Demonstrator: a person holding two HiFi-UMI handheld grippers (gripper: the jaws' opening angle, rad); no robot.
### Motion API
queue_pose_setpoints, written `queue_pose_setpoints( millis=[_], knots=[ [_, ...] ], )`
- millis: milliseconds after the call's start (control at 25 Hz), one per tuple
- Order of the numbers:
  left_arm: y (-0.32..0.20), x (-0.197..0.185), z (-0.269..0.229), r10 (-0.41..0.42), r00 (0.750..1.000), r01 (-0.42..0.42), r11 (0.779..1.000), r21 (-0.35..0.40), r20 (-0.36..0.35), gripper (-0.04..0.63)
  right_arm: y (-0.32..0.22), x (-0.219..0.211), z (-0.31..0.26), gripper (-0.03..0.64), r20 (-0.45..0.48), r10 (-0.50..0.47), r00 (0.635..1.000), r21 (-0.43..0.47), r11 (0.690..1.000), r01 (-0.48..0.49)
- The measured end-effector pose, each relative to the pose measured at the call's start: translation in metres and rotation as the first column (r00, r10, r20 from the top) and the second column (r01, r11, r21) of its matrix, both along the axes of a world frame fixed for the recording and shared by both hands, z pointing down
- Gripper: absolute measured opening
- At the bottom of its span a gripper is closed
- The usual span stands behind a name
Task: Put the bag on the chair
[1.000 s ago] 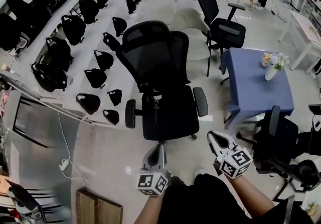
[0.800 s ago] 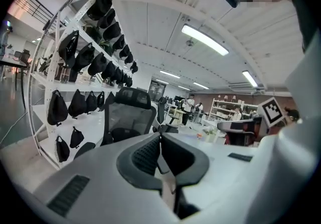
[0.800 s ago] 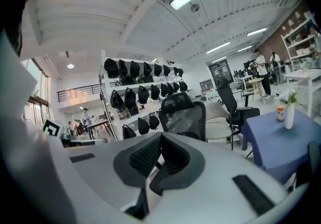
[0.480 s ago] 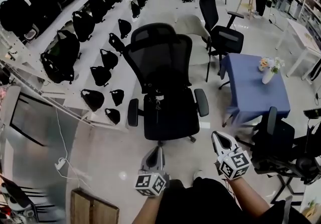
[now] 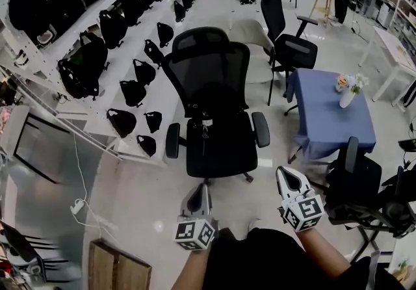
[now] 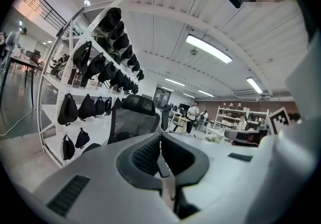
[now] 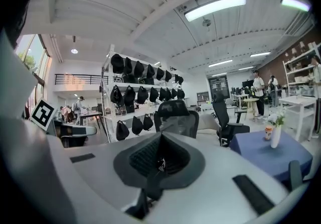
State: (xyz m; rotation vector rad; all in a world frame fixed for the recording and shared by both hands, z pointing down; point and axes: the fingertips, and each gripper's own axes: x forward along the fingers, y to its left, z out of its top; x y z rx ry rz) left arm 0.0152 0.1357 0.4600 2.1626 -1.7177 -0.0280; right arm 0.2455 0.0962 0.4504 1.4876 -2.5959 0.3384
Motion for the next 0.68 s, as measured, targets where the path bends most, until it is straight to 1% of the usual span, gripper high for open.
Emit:
queue_pose_setpoints(
  millis=[120, 200, 360, 680],
  knots=[
    [0.001, 0.001, 0.001, -0.008, 1.000, 0.008, 1.000, -0.001, 0.006, 0.014, 0.002, 0.006, 0.008, 0.000, -0.007, 0.001, 1.000, -0.015, 1.000, -0.001],
    [0.002, 0.006, 0.000, 0.002, 1.000, -0.002, 1.000, 0.001, 0.002, 0.014, 0.003, 0.010, 0.013, 0.000, -0.007, 0.000, 1.000, -0.027, 1.000, 0.000],
    [0.003, 0.025, -0.002, 0.031, 1.000, -0.031, 0.999, 0.009, -0.006, 0.014, 0.003, 0.017, 0.016, 0.000, -0.008, -0.011, 1.000, -0.035, 0.999, 0.011],
    [0.005, 0.059, 0.009, 0.030, 1.000, -0.030, 0.999, -0.023, -0.003, 0.014, -0.003, 0.036, 0.019, -0.002, 0.002, -0.015, 1.000, -0.038, 0.999, 0.015]
  ],
)
